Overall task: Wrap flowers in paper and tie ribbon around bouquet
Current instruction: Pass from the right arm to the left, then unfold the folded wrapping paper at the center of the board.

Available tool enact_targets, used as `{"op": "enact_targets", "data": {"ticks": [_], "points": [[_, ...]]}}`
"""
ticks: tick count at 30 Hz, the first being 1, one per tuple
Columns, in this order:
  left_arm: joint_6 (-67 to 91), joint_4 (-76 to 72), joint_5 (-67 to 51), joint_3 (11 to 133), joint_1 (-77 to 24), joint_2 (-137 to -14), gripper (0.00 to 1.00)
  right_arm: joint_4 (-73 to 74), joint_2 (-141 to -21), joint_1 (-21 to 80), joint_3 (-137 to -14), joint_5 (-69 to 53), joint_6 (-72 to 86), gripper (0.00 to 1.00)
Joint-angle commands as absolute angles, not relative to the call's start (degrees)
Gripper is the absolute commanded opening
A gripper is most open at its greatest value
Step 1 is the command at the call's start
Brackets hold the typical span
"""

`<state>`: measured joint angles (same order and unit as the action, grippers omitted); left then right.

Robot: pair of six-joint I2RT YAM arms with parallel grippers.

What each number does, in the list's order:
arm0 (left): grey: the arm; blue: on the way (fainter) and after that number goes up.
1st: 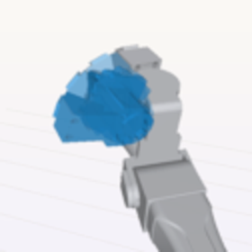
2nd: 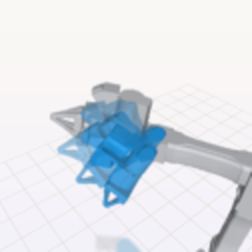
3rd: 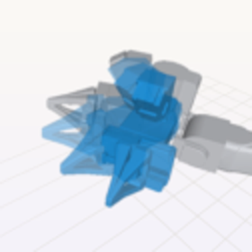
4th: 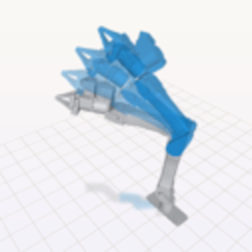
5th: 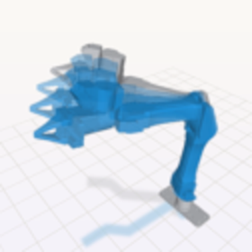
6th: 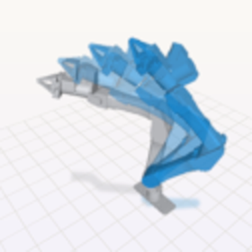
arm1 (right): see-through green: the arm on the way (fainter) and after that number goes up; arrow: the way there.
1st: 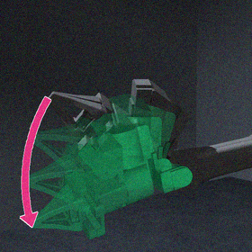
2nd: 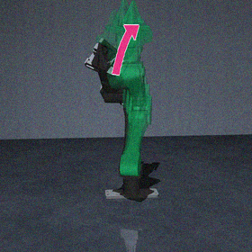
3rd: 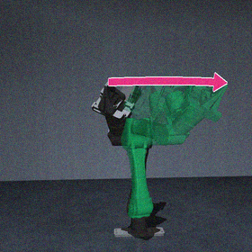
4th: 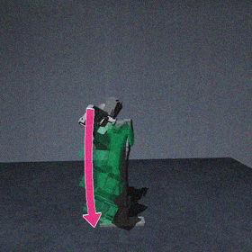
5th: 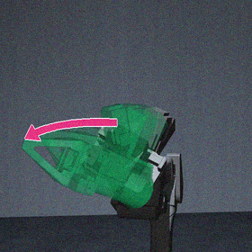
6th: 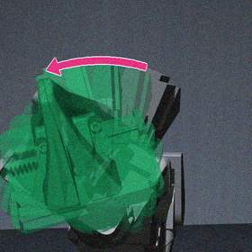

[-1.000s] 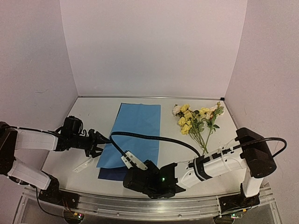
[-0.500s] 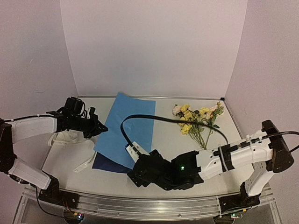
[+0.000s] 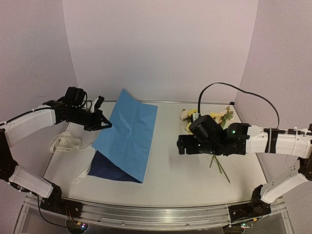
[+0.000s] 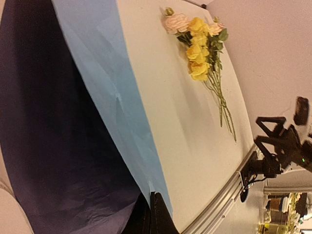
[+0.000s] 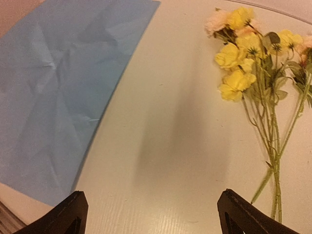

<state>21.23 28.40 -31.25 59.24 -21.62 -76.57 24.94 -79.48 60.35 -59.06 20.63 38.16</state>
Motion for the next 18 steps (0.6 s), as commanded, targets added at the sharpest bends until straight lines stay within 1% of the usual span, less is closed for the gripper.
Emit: {"op": "enact_targets", "data": {"ticks": [1, 7, 14, 18], "points": [[14.24, 30.44, -38.63, 67.04, -23.95, -78.29, 0.0, 28.08, -77.02, 54.11, -56.2, 16.2, 43.91, 0.96], [15.01, 31.89, -36.51, 75.81, -36.51, -87.49, 0.0, 29.96, -77.36, 46.19, -54.82, 13.52, 44.95, 0.95], [21.38, 25.98, -37.39, 81.41, -44.39, -99.91, 0.0, 30.85, -77.91, 37.21, -53.2, 11.28, 42.31, 0.97], [23.27, 24.38, -38.27, 88.44, -48.15, -107.1, 0.0, 30.89, -77.96, 34.93, -52.41, 9.95, 41.91, 0.98]]}}
